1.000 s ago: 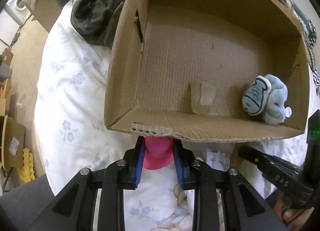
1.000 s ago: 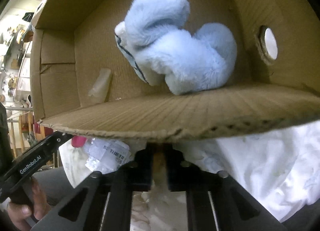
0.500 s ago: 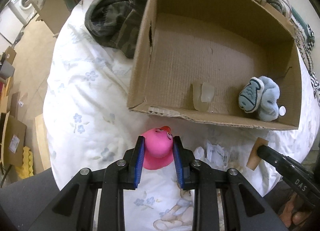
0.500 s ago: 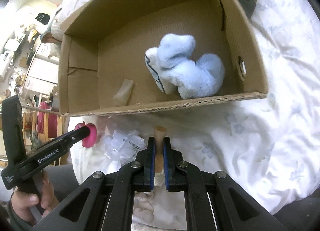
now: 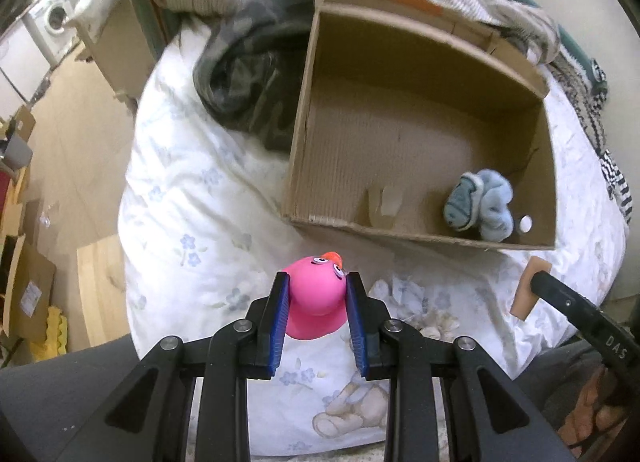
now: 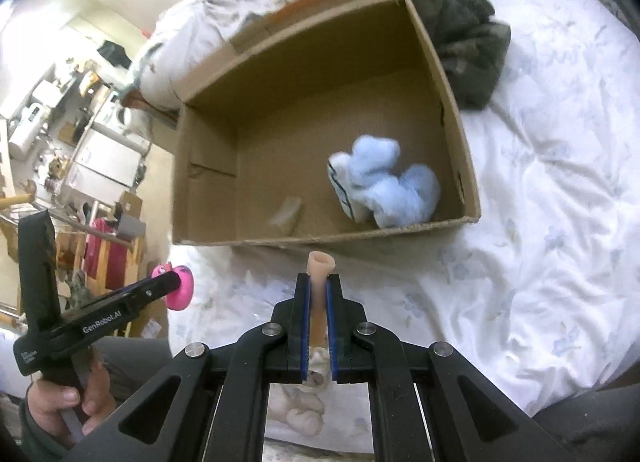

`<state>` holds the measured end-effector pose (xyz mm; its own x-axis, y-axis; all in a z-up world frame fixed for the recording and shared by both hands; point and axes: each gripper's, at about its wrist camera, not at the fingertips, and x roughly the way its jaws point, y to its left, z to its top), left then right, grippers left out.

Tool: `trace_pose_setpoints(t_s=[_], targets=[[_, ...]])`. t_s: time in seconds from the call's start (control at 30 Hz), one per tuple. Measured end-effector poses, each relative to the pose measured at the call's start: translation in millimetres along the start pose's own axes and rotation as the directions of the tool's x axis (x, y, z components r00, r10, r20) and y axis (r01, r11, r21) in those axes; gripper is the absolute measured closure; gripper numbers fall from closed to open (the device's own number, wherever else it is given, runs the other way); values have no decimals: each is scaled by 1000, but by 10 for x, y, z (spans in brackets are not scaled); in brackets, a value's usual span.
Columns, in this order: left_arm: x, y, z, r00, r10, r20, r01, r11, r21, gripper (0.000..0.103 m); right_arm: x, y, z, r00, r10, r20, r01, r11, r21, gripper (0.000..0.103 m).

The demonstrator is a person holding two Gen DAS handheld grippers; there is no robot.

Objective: Organize soft objects
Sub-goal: 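Carry the pink duck in the left tool and the tan peg in the right tool into the box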

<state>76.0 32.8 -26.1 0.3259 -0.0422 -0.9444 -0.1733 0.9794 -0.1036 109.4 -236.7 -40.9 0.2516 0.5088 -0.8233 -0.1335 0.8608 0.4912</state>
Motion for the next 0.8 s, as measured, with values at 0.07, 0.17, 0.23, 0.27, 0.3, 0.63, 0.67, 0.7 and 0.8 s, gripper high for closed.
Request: trace_pose_setpoints(t_s=[0.07,0.17,0.23,0.27,0.3,0.63,0.67,0.7,0.8], targets=[[-89,-5,-5,999,2,34,-2,1000,-4,78,-133,46,14,999,15,39,-15,1000,-15,94],[-222,-11,56,996,5,89,-4,1000,-14,78,-311,139,89,995,29,97,-25,999,-43,94],[-307,-21,118,993,-2,121,5,1000,-21,78,-399,179,144,991,50,127,-44,998,-54,94],[-350,-27,163,991,-6,136,9,1000,-22,78,-437,203,178,988,58,141,-50,997,-61,94],[-400,-45,204,988,-11,151,14,1000,-22,78,-475,222,218,986,65,152,-56,996,-67,94],[-396,-237,651,980,-35,195,31,999,23,78,-652,349,702,963,123,238,-91,986,-143,94],[-370,-269,696,979,-36,199,30,999,33,78,-630,341,747,962,124,245,-89,985,-149,94],[-333,-299,740,978,-35,205,27,999,43,78,-603,329,779,961,124,246,-89,985,-150,94],[-177,-368,823,976,-15,219,0,997,71,78,-439,223,843,963,130,234,-105,988,-117,94]])
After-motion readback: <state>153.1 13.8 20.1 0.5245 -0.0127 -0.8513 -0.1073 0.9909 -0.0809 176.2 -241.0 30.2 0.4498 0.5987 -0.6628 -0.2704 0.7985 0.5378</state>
